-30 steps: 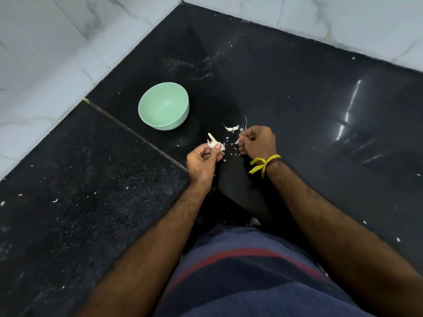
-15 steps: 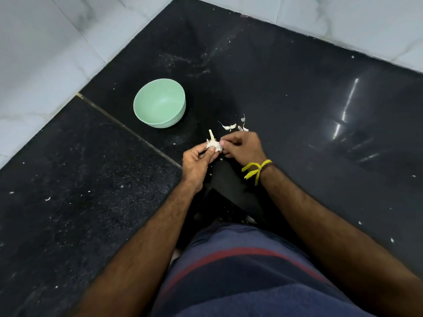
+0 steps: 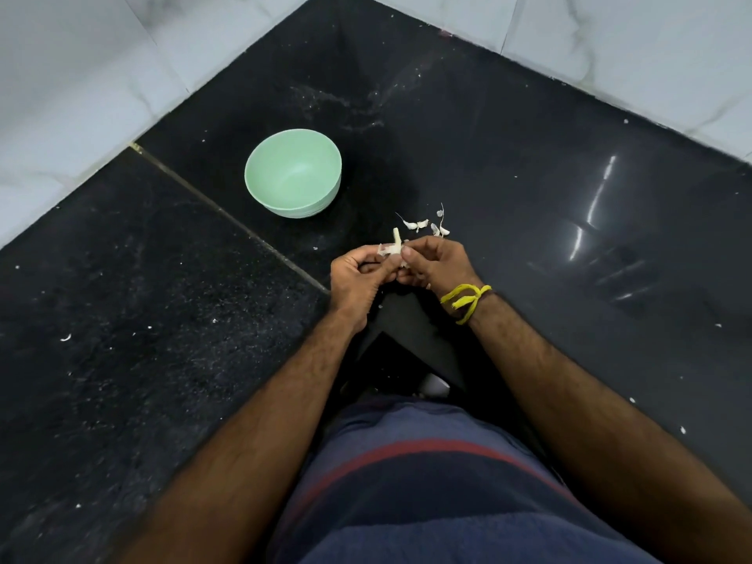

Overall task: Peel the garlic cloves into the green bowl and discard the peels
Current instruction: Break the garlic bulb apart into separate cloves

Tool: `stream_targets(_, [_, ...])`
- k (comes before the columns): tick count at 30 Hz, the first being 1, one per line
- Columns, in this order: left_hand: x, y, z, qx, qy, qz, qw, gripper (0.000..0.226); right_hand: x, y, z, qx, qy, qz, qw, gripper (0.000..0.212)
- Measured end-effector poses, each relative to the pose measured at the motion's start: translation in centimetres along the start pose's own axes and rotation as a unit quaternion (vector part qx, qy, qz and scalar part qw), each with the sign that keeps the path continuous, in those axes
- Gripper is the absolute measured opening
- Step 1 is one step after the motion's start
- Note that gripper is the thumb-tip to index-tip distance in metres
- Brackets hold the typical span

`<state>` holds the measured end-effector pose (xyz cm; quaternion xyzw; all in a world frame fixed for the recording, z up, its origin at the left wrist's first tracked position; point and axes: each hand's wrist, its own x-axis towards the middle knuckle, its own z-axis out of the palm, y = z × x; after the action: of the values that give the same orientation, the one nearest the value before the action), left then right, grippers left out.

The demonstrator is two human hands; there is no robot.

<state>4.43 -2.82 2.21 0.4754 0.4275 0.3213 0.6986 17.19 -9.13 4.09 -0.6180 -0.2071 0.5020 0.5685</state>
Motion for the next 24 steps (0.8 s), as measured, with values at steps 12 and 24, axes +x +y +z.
stream_targets(12, [0.2, -0.5, 0.1, 0.009, 0.011, 0.020, 1.000, 0.010, 0.8, 1.1, -0.4, -0.084, -0.026, -0.045, 0.995, 0.018])
stream_targets(24, [0.2, -0.1, 0.9, 0.061, 0.008, 0.010, 0.998, 0.023, 0.2, 1.3, -0.5, -0.110, -0.051, -0.100, 0.988, 0.021])
